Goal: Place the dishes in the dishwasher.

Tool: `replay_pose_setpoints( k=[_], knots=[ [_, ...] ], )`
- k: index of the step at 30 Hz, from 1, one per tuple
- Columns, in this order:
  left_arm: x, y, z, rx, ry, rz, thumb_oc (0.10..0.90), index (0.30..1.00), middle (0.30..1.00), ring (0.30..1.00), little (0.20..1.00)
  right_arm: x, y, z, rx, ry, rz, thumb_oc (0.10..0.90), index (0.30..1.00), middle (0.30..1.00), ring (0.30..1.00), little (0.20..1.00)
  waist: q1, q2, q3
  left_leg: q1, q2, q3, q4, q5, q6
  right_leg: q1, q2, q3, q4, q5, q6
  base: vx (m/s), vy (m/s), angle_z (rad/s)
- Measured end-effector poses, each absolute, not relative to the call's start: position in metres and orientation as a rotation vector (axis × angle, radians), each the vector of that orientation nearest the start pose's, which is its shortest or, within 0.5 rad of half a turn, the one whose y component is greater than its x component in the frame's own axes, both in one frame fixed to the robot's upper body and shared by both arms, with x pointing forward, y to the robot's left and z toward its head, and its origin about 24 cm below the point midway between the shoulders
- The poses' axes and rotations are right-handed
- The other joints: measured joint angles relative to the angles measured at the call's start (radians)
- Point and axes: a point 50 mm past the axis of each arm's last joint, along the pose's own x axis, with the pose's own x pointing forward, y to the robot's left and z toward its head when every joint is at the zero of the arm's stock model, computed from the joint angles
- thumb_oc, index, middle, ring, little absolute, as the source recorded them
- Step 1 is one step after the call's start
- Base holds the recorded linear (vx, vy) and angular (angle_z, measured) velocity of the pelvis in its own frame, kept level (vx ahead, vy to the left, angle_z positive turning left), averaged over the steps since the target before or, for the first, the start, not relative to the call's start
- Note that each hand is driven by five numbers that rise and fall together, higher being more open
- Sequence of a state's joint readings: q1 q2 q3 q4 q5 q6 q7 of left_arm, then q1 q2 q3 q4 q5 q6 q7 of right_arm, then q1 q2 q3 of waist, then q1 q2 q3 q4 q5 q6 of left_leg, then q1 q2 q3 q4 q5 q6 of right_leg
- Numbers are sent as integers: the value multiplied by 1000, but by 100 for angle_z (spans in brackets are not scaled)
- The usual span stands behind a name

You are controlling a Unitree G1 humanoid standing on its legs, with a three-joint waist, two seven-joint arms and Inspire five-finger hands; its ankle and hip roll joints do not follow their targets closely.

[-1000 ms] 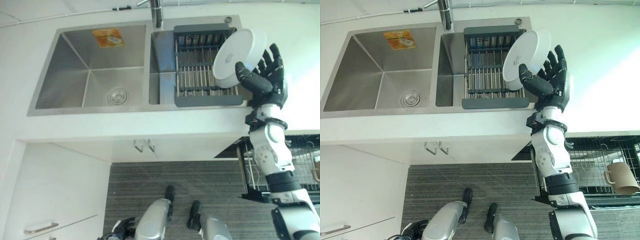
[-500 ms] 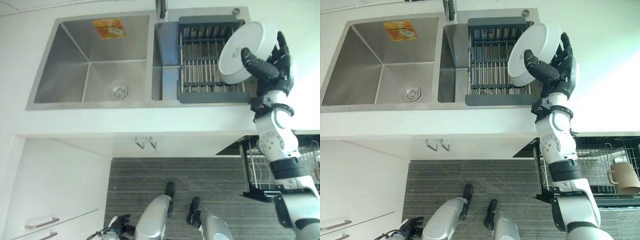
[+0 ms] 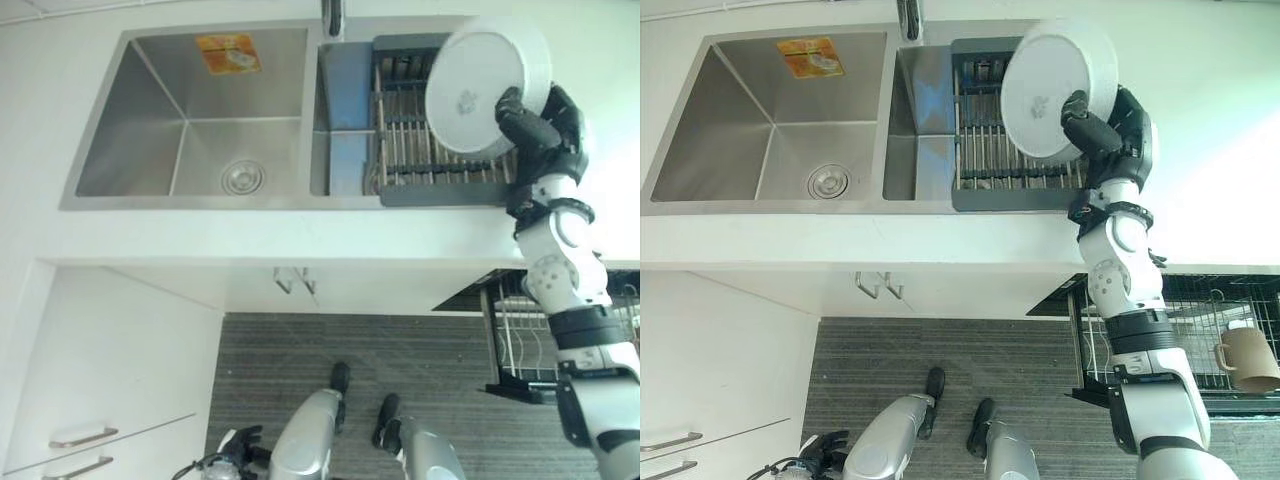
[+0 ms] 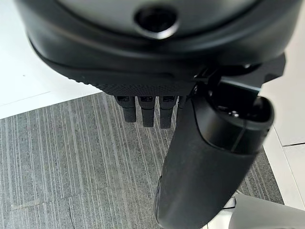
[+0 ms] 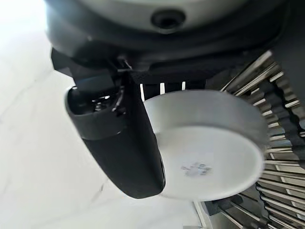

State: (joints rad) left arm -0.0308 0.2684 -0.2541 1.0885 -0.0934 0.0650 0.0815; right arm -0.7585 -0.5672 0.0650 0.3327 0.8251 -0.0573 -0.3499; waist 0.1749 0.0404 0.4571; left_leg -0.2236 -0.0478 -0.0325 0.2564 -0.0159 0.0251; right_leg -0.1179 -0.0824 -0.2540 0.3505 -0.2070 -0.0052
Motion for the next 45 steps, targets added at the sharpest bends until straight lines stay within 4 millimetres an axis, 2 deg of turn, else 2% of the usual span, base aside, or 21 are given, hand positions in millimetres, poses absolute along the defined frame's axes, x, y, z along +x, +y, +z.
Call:
replay_pose_setpoints(
  k=[13,18,21,25,28,31,36,38,40,41,42,44,45],
  knots=[
    [124,228,-150,358,1129,33,800,900,900,900,900,360,-235,229,307,-405,-248,400,300,300,300,300,3,-1,0,5,-4,0,-1,3,4,6,-4,-1,-3,3,5,-8,-1,0],
    [123,229,-150,358,1126,35,800,900,900,900,900,358,-227,223,315,-434,-250,400,300,300,300,300,4,-2,1,31,-4,2,-11,4,4,30,-4,-1,-10,4,5,-38,-28,-1],
    [124,229,-150,351,1125,42,800,900,900,900,900,348,-215,228,299,-543,-267,400,300,300,300,300,0,-2,0,52,-4,4,-19,4,4,49,-4,0,-16,4,5,-41,-29,-2],
    [122,229,-151,328,1124,75,800,900,900,900,900,320,-197,261,261,-842,-277,400,300,300,300,300,-2,-5,-4,104,0,26,-38,4,4,83,-4,21,-20,3,6,-48,-44,-14],
    [114,232,-153,354,1146,87,800,900,900,900,900,305,-195,263,347,-951,-288,400,300,300,300,300,-20,-19,-91,109,2,33,-39,2,1,83,-2,26,-23,1,8,-69,-64,-9],
    [110,233,-154,379,1160,83,800,900,900,900,900,303,-195,256,337,-955,-300,400,300,300,300,300,-34,-29,-148,125,13,60,-41,-3,-4,83,5,51,-20,0,8,-42,-52,-24],
    [104,234,-156,407,1195,73,800,900,900,900,900,289,-210,236,347,-948,-378,400,300,300,300,300,-100,-36,-218,126,31,87,-36,-14,-13,67,18,75,-10,2,4,-29,-45,-28],
    [101,232,-158,410,1222,67,800,900,900,900,900,270,-227,223,336,-947,-442,400,300,300,300,300,-156,-33,-233,130,46,121,-35,-17,-16,48,32,115,-2,7,-4,-10,-19,-49],
    [99,232,-158,412,1228,67,800,900,900,900,900,261,-237,218,319,-943,-486,400,300,300,300,300,-183,-31,-239,130,53,139,-35,-17,-15,36,38,136,1,9,-4,-14,-3,-49],
    [95,233,-159,411,1239,68,800,900,900,900,900,255,-249,212,289,-928,-528,400,300,300,300,300,-210,-25,-242,133,59,165,-35,-18,-14,27,42,153,4,13,0,-13,3,-49],
    [95,233,-159,410,1237,68,800,900,900,900,900,253,-254,209,270,-917,-542,400,300,300,300,300,-222,-22,-245,134,64,179,-35,-20,-14,23,46,168,4,15,2,-19,13,-58],
    [91,232,-160,406,1245,69,800,900,900,900,900,239,-273,189,175,-831,-576,400,300,300,300,300,-252,-15,-251,141,75,210,-37,-27,-14,16,55,191,0,18,5,-11,11,-45],
    [89,233,-160,404,1245,71,800,900,900,900,900,235,-277,180,142,-789,-576,400,300,300,300,300,-251,-16,-251,144,80,222,-37,-31,-15,12,57,198,1,18,5,-3,6,-45]
  ],
)
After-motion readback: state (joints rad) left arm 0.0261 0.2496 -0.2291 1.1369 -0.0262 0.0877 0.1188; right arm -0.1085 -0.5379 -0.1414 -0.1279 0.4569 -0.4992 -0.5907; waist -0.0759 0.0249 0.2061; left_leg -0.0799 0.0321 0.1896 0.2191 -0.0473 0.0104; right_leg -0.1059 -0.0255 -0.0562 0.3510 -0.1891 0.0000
